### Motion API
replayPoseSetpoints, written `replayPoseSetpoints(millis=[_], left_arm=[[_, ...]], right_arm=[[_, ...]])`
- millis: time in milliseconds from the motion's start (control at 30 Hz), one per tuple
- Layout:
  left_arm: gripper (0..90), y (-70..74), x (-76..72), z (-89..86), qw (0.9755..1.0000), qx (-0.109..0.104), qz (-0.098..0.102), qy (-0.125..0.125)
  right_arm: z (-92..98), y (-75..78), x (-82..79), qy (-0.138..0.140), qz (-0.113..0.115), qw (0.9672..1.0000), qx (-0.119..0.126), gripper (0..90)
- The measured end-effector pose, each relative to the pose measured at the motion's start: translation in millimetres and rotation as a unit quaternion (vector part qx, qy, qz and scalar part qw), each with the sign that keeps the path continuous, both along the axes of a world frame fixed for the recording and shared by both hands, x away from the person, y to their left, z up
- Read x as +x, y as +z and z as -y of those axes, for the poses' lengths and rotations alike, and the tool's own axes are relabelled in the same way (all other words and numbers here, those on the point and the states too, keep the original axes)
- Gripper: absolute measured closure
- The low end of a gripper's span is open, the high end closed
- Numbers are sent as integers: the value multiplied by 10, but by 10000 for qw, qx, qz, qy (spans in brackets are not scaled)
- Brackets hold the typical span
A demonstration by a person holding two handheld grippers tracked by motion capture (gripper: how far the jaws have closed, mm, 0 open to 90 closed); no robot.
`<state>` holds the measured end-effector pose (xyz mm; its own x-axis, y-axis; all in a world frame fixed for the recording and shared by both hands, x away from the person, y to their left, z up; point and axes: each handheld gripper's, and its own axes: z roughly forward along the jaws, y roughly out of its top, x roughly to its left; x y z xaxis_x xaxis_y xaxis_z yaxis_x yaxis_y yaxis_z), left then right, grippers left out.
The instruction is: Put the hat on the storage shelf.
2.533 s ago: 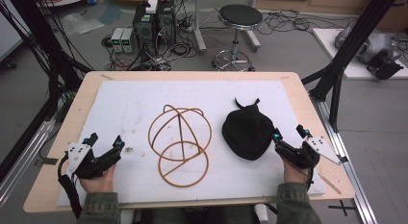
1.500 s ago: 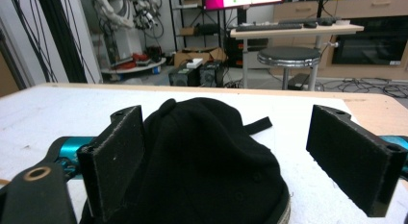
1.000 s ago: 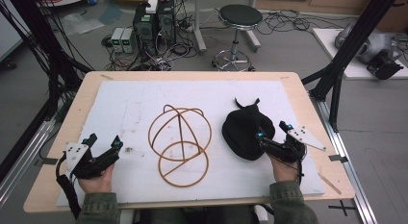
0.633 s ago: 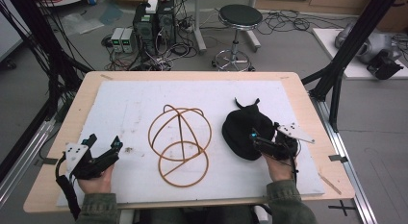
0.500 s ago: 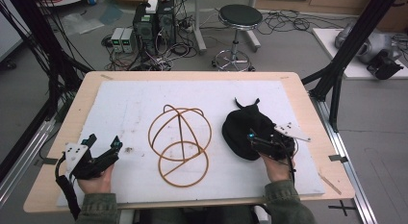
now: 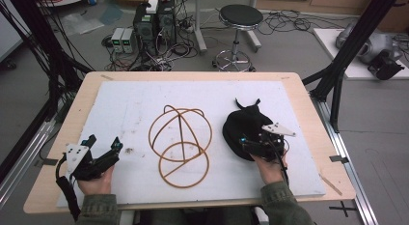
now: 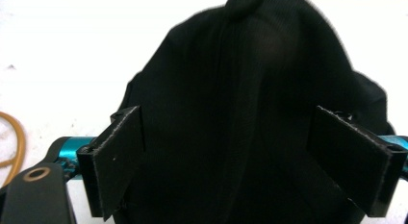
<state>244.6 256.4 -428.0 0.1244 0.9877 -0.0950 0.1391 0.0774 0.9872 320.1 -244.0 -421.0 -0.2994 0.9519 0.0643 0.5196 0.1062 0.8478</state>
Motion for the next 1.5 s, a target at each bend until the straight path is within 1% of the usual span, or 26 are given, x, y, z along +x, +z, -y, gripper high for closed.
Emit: replayPoseSetpoints(millis=[33,67,100,167,300,467,533,567,600,667,733,767,833,867,900,933,967,1033,1067,1133,1233,1267,1500], left_arm=[[181,-1,1,4,10000,-6,1,0],[180,-1,1,4,10000,-6,1,0],[181,-1,2,6,10000,4,-1,-2],[180,-2,4,8,10000,32,-15,-18],[180,-3,3,5,10000,47,-24,-9],[180,-2,0,6,10000,37,-15,0],[180,-3,0,2,10000,27,-11,-23],[180,-3,0,2,10000,27,-11,-23],[180,-3,-3,0,10000,22,10,-28],[180,-2,-6,-4,10000,29,33,-25],[180,-2,-6,-5,10000,5,24,-26],[180,-2,-6,-5,10000,5,24,-26],[180,-4,-4,-3,10000,8,27,-22],[180,-4,-4,1,10000,15,16,-32],[180,-4,-4,1,10000,15,16,-32],[180,-3,-6,2,10000,29,7,-34],[180,-3,-6,4,10000,28,9,-36],[180,-5,-4,6,10000,27,10,-35],[180,-5,-3,6,10000,23,11,-41],[180,-6,-3,4,10000,26,10,-43],[180,-8,1,5,10000,23,2,-47],[180,-9,0,6,10000,22,0,-48],[180,-22,8,1,10000,10,-34,-49]], right_arm=[[-5,-13,9,-11,-65,10000,-25,124],[-5,-13,9,-11,-65,10000,-25,124],[-11,-30,28,-38,-158,9999,-40,124],[-17,-40,44,-79,-203,9998,-25,124],[-24,-43,77,-150,-227,9996,-40,125],[-42,-44,119,-235,-201,9995,-56,142],[-51,-42,127,-312,-149,9994,-45,196],[-51,-42,127,-312,-149,9994,-45,196],[-27,-25,110,-321,-75,9995,0,262],[5,-12,98,-354,-66,9993,111,323],[41,-2,85,-423,-111,9987,279,395],[63,0,86,-418,-96,9985,349,438],[94,7,84,-445,-128,9980,442,533],[110,12,86,-421,-150,9976,533,589],[110,12,86,-421,-150,9976,533,589],[128,18,85,-379,-176,9970,656,630],[142,31,82,-301,-160,9969,716,734],[136,42,68,-258,-127,9973,670,843],[138,47,61,-255,-90,9975,658,865],[144,55,57,-272,-52,9975,647,869],[183,68,54,-267,3,9970,731,871],[215,71,56,-255,-26,9962,831,871],[236,74,63,-155,-84,9962,851,872]])
